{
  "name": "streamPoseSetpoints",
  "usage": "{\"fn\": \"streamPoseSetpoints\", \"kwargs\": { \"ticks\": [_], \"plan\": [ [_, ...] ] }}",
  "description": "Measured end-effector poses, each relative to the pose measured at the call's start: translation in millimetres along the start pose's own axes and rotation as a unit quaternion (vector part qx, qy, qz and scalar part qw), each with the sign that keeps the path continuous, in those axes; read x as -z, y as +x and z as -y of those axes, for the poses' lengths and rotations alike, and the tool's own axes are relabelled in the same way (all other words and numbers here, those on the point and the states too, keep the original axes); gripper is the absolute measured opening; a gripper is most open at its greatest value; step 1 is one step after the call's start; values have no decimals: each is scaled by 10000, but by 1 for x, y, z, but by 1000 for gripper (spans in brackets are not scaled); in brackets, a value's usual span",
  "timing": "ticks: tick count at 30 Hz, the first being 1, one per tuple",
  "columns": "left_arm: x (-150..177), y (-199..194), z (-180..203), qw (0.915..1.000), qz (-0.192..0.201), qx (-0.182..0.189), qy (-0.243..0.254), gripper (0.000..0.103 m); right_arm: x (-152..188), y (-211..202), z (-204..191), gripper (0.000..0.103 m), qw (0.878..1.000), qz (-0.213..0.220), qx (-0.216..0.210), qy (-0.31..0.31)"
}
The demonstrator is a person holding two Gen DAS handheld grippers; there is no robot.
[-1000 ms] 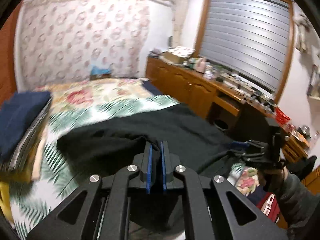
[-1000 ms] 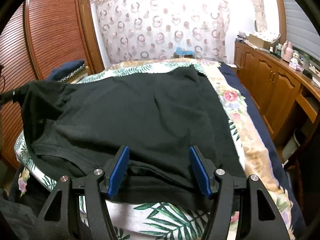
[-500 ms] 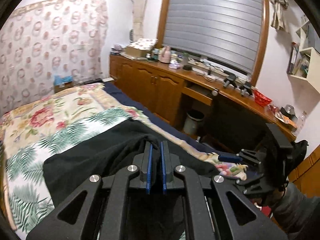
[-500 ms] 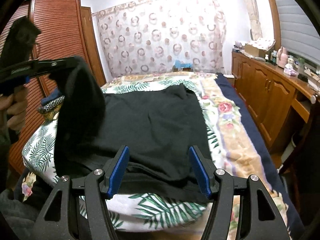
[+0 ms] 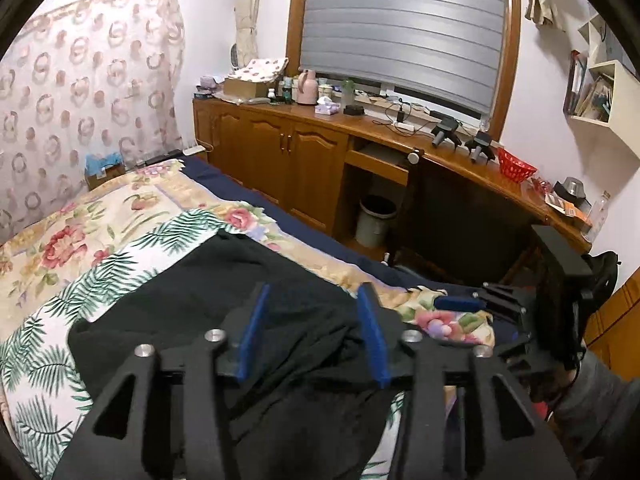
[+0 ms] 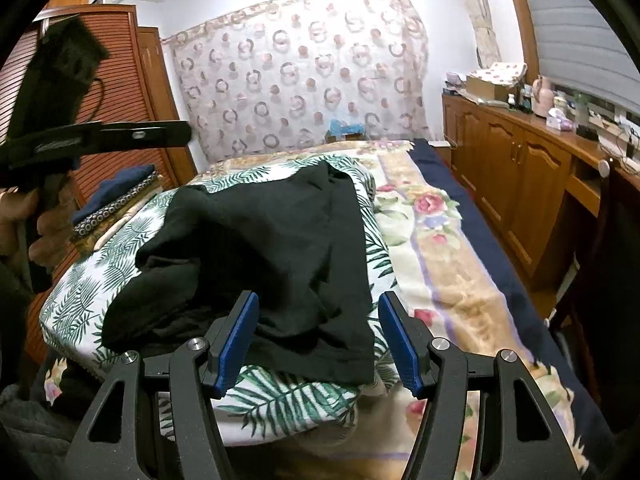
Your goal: Fold small clothes
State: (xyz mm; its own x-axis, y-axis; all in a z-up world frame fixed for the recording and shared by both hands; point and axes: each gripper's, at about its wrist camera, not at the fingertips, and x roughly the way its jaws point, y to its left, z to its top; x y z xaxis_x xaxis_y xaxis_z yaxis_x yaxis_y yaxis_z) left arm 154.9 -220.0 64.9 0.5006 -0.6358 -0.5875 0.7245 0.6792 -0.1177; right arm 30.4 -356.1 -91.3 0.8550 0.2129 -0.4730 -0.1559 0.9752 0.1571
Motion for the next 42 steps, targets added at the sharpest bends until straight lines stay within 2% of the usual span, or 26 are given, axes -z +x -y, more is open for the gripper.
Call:
{"fn": "streamPoseSetpoints", "kwargs": {
  "ticks": [1,3,4,10,15,21,24,29,34,40,41,42],
  "plan": [
    [1,0,-4,10000,9,-67,-41,56,-2,0,1,64,10000,-4,-6,11],
    [8,-7,-17,9997,66,-201,-97,78,-8,4,-4,64,10000,-10,1,-5],
    [14,-13,-27,9994,86,-305,-113,80,-12,4,-3,64,10000,-9,-6,-21],
    [53,-35,-77,9950,-1,-949,-297,81,-35,26,-21,64,9995,-94,-129,-262],
    [88,-51,-117,9891,-118,-1312,-662,81,-58,59,-58,64,9971,-250,-399,-598],
    [119,-66,-149,9836,-157,-1551,-906,81,-80,101,-123,64,9880,-478,-940,-1126],
    [132,-78,-162,9812,-108,-1611,-1053,81,-86,122,-155,64,9806,-673,-1292,-1310],
    [147,-95,-179,9776,-37,-1737,-1189,81,-91,158,-196,64,9666,-1037,-1604,-1711],
    [157,-98,-191,9773,-5,-1704,-1263,81,-93,189,-217,64,9556,-1410,-1601,-2033],
    [166,-94,-201,9777,-5,-1590,-1371,81,-83,214,-235,63,9488,-1633,-1229,-2407],
    [167,-93,-201,9779,-9,-1577,-1374,81,-79,217,-239,61,9452,-1687,-1147,-2548],
    [167,-92,-201,9781,-12,-1563,-1376,81,-75,215,-242,53,9419,-1670,-1028,-2726]
  ]
}}
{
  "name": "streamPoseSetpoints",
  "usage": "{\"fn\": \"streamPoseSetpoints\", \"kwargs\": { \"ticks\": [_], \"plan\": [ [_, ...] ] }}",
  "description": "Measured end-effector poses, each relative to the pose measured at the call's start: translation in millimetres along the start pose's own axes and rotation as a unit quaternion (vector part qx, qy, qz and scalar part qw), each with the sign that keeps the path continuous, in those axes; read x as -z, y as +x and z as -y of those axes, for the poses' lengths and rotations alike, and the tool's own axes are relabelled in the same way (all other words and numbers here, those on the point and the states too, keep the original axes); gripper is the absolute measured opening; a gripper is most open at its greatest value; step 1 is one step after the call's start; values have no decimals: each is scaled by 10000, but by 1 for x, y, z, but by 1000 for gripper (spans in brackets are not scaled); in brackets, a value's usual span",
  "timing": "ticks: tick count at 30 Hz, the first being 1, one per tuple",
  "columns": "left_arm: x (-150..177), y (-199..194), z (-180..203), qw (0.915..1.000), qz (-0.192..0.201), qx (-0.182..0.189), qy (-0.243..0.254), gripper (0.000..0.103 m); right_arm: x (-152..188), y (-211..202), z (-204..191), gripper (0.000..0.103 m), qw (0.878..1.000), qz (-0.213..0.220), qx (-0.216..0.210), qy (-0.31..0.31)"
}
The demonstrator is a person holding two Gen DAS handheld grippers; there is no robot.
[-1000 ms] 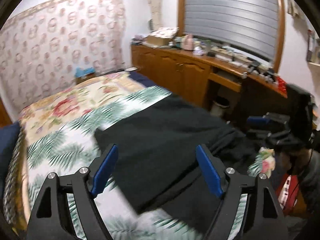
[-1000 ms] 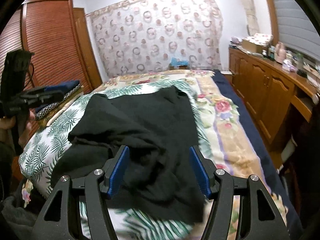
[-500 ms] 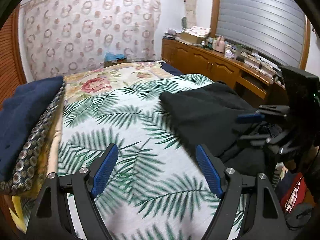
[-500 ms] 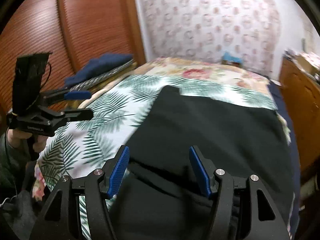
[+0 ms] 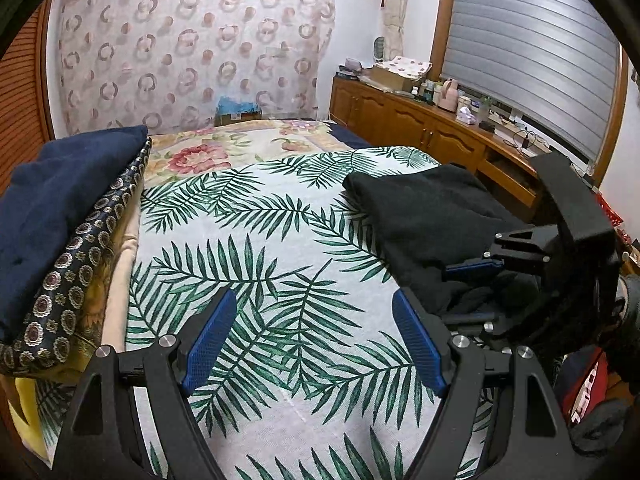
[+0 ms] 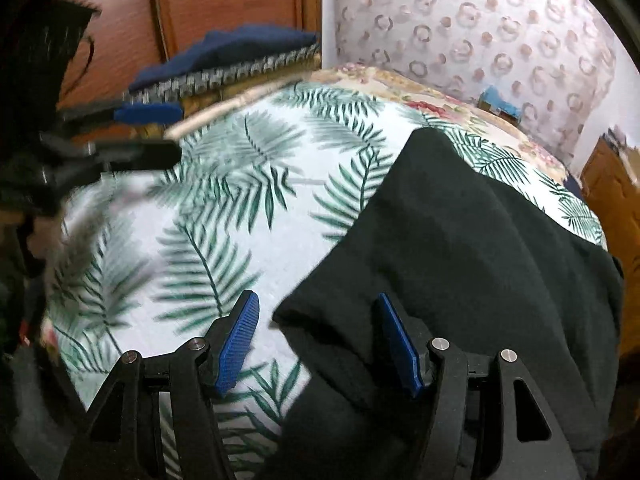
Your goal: Fold small clothes
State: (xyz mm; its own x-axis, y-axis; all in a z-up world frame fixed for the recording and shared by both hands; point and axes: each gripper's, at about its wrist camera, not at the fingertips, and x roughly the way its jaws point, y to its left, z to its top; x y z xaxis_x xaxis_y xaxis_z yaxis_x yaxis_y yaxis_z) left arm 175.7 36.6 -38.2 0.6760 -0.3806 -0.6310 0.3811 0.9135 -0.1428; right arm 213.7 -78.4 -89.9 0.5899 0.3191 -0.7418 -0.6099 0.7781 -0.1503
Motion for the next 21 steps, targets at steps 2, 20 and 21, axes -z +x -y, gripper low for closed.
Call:
{"fn": "streamPoseSetpoints", "kwargs": {
  "ticks": [2,20,21],
  "plan": [
    [0,2,1,10000,-11,30,-4,81,-3,1,0,36,9998,-56,133,-140],
    [-5,19,28,9995,-150,217,170,81,-19,-95,169,5,9771,1171,1091,1400],
    [-5,20,30,9995,-161,222,180,81,-19,-91,183,5,9752,1103,1191,1504]
  ]
}}
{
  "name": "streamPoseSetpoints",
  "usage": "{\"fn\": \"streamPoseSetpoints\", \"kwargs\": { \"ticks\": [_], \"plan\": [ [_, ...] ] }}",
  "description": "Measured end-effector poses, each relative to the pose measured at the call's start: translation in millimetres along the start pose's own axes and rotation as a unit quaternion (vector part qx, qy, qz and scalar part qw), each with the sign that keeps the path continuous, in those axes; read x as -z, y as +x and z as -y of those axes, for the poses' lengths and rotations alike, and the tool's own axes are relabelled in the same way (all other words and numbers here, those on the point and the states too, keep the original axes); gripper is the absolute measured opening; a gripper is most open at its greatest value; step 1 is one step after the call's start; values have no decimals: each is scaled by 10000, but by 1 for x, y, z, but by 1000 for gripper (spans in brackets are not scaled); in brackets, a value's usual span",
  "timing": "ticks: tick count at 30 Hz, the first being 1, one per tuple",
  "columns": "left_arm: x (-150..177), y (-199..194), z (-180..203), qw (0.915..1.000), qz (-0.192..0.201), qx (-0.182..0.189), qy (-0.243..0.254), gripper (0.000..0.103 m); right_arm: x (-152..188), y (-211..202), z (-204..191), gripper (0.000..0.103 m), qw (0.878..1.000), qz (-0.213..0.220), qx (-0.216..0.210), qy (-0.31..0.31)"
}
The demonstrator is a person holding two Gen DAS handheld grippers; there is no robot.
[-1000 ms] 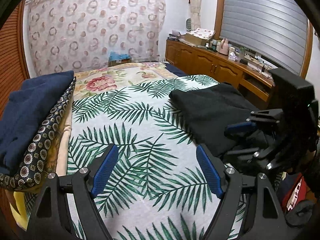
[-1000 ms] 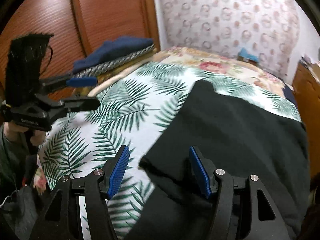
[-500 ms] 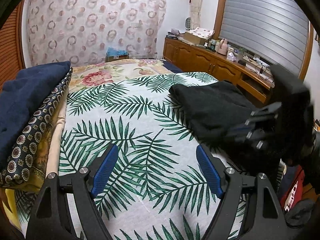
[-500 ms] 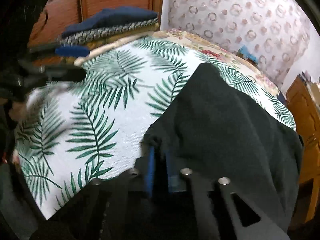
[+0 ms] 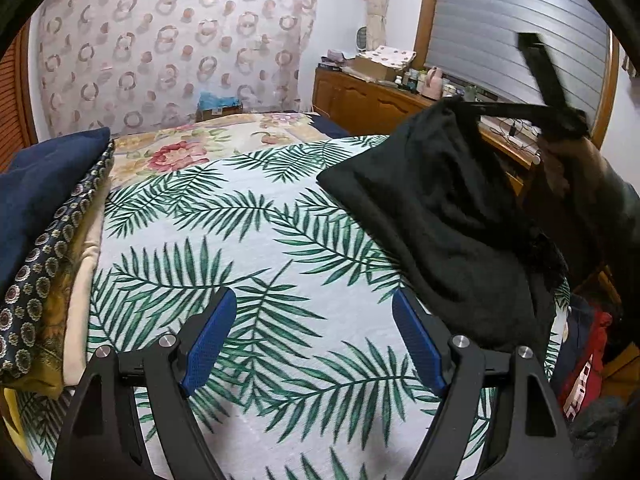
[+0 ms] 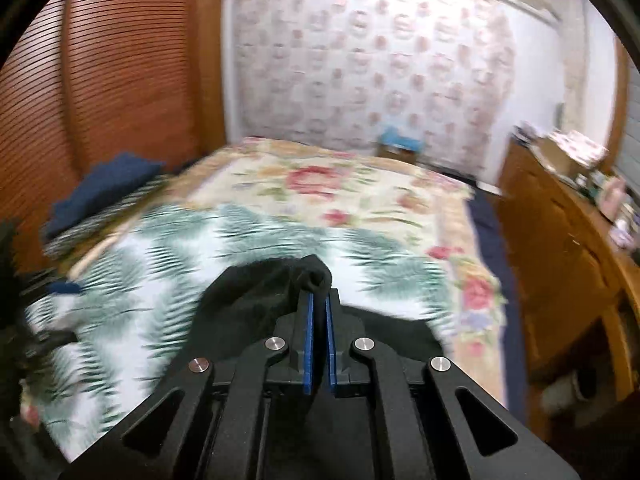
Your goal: Fold small clothes
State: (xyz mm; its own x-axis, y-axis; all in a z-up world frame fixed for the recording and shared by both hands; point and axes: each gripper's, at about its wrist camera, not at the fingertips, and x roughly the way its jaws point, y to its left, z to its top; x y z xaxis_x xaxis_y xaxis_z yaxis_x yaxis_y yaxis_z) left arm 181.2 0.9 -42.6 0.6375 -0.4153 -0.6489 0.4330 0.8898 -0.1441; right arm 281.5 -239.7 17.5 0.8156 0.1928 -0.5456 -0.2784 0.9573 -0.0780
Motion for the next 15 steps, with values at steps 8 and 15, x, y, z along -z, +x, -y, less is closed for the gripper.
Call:
{"fn": "streamPoseSetpoints", "kwargs": {
  "ticks": [8,15],
  "plan": [
    [2,5,18,9999,-93,45,110,81,3,85,46,10,9936,-866,543,473],
    [2,8,37,9996,-103,175,178,81,29,40,33,36,9962,-543,400,557]
  ]
}}
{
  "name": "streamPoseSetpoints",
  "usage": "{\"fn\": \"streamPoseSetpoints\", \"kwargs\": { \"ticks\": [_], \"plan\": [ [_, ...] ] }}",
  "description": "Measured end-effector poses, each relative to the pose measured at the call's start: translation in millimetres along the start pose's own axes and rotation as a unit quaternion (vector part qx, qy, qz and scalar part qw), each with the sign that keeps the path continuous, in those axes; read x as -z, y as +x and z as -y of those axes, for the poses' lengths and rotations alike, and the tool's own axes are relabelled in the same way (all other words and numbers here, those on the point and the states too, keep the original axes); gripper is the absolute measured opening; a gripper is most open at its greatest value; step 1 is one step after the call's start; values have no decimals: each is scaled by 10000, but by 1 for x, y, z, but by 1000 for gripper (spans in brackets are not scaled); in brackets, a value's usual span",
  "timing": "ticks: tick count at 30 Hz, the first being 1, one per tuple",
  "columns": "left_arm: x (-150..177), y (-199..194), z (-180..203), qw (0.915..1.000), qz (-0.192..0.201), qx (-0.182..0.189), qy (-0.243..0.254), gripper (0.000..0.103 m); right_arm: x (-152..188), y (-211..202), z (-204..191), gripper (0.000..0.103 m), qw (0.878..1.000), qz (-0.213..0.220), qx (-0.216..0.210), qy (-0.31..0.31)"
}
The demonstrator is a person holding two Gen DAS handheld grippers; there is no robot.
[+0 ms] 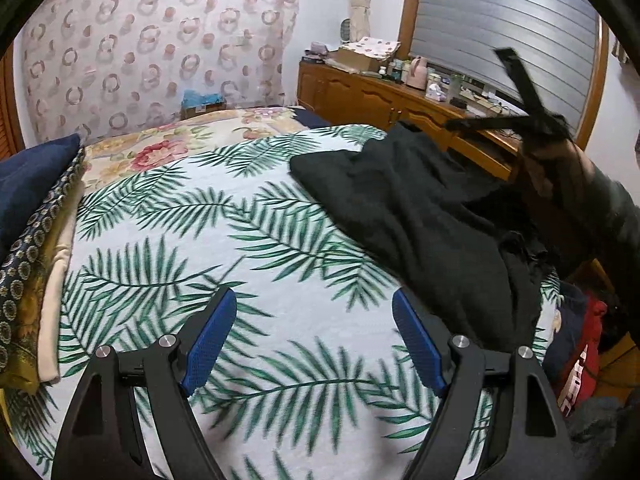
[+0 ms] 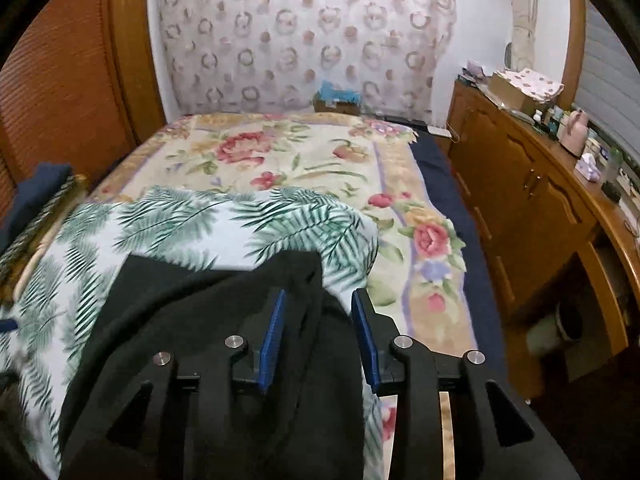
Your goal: Fold small clothes
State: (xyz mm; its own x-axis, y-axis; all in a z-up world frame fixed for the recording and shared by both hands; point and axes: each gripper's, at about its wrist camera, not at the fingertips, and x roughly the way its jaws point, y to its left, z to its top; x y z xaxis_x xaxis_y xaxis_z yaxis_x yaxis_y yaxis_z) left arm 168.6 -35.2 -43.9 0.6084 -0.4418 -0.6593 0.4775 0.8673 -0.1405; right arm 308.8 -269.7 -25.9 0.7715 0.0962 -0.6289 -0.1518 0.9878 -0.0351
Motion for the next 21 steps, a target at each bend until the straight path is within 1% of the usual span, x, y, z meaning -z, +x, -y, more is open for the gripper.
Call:
{"fn": "streamPoseSetpoints", "kwargs": {
  "ticks": [1,3,4,7,10,16,18,21],
  "plan": [
    [0,0,4,10000,9,34,19,81,10,-10,-4,36,10000,4,-46,-41],
    [2,0,13,9999,23,107,65,81,38,-44,2,36,9998,-3,-159,-76],
    [3,1,18,9999,16,136,99,81,50,-54,1,36,9994,8,-286,-179],
    [6,3,33,9997,-3,169,178,81,89,-90,3,36,9990,-112,-388,-180],
    [11,5,48,9996,-7,213,206,81,120,-103,-1,36,9988,-202,-443,-42],
    [19,5,70,9994,-70,250,239,81,145,-125,-2,36,9984,-97,-544,89],
    [21,4,75,9993,-86,261,247,81,149,-125,-2,36,9977,-135,-647,147],
    [25,4,82,9991,-144,312,262,81,153,-121,0,35,9976,-296,-581,235]
  ]
}}
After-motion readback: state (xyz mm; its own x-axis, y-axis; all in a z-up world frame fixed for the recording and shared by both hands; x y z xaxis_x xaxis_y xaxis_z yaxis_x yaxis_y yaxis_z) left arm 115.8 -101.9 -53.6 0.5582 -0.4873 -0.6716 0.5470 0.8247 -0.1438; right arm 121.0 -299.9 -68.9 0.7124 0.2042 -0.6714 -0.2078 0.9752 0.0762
